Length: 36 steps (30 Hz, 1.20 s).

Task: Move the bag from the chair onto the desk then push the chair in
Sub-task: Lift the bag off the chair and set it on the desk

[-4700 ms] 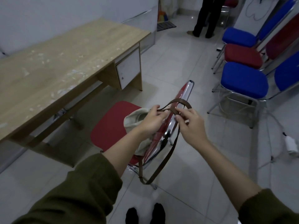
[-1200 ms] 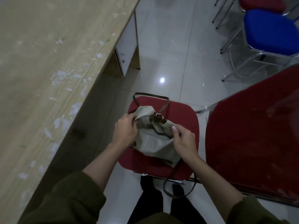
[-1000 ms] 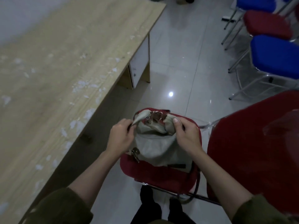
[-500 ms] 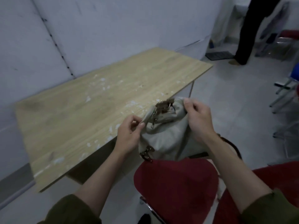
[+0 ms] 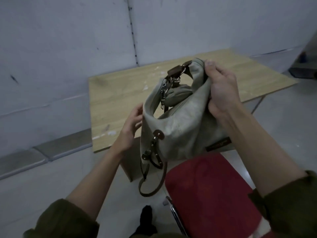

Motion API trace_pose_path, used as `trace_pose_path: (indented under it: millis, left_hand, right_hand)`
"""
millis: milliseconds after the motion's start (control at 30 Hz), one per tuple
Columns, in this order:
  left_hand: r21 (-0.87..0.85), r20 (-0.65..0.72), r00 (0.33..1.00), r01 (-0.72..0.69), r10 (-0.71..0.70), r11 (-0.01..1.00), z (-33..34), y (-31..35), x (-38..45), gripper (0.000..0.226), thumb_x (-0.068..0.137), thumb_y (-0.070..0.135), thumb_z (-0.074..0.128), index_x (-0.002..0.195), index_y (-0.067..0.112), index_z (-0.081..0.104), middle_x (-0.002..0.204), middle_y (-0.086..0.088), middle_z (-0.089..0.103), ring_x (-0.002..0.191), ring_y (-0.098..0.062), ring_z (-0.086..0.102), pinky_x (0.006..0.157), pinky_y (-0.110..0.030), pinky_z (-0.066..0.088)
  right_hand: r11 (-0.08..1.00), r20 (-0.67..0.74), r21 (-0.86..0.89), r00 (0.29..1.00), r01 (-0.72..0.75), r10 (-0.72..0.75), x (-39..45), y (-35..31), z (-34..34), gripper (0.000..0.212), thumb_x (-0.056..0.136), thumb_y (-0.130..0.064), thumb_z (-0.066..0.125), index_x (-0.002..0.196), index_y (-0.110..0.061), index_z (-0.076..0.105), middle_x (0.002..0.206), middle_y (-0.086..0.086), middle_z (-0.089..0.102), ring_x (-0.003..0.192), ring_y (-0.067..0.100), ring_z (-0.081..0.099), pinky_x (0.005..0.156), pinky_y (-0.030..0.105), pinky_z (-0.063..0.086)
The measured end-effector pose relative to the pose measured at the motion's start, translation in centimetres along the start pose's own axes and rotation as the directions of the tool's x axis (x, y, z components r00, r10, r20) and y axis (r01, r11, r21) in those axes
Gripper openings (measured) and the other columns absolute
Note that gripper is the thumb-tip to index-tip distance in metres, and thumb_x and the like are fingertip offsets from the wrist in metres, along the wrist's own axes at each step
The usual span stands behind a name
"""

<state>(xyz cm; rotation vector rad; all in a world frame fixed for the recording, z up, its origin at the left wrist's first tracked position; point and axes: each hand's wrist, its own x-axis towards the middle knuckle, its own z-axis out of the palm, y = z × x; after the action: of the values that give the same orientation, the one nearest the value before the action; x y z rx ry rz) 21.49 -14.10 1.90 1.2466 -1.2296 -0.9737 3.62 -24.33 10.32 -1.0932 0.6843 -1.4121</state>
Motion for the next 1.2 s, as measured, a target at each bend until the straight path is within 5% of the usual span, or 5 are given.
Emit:
trace_pose_path:
  millis: [167,367,500,867,1200]
  left_hand:
    - [0.05,-0.067,0.998,0.006,-0.003,0.999,-3.8,-1.9,-0.5,0.077,0.07,0.051,0.056,0.138,0.02,0.036,0.134,0.005,0.05,0.119,-0.003,0.051,0.095,-0.018,0.045]
    - [0.145,-0.409,0.912,0.051,0.013,0.988,-8.3,-2.7,3.8,0.049,0.077,0.052,0.061,0.113,0.019,0.056,0.107,0.003,0.066,0.1,-0.01,0.062,0.087,-0.031,0.052]
    - [0.206,-0.603,0.792,0.038,0.096,0.978,-12.0,-2.6,8.7,0.014,0.089,0.03,0.054,0.093,0.018,0.061,0.087,0.005,0.066,0.08,0.002,0.058,0.063,-0.004,0.044]
    - [0.057,-0.774,0.624,-0.106,0.111,0.993,-24.2,1.1,21.5,0.037,0.089,0.03,0.055,0.054,0.018,0.046,0.052,0.004,0.045,0.043,-0.001,0.039,0.042,-0.019,0.035]
    - [0.186,-0.757,0.561,-0.306,0.335,0.934,-29.7,7.1,36.1,0.032,0.088,0.031,0.056,0.063,0.014,0.047,0.061,-0.005,0.043,0.058,-0.014,0.039,0.051,-0.031,0.034]
  right_hand:
    - [0.991,0.105,0.098,0.991,-0.09,0.08,2.7,1.8,5.3,0.023,0.092,-0.011,0.05,0.079,-0.006,0.069,0.074,0.006,0.07,0.082,0.021,0.063,0.099,0.048,0.047]
    - [0.981,0.225,0.134,0.968,-0.143,0.111,7.4,4.6,12.0,0.028,0.094,-0.01,0.046,0.072,-0.01,0.065,0.055,-0.005,0.07,0.058,0.005,0.064,0.063,0.017,0.055]
    - [0.973,0.272,0.15,0.954,-0.173,0.128,11.9,6.8,16.3,0.025,0.093,-0.01,0.048,0.075,-0.009,0.065,0.055,-0.005,0.071,0.055,0.004,0.063,0.058,0.015,0.054]
    - [0.96,0.568,-0.278,0.81,0.023,0.145,24.3,11.0,24.6,0.038,0.064,0.004,0.064,0.094,-0.02,0.059,0.08,0.0,0.059,0.072,0.01,0.056,0.063,0.02,0.048]
    - [0.927,0.471,-0.066,0.83,0.37,-0.298,35.9,10.2,32.0,0.039,0.071,0.016,0.054,0.086,-0.019,0.055,0.077,-0.007,0.059,0.071,0.0,0.058,0.066,0.017,0.049]
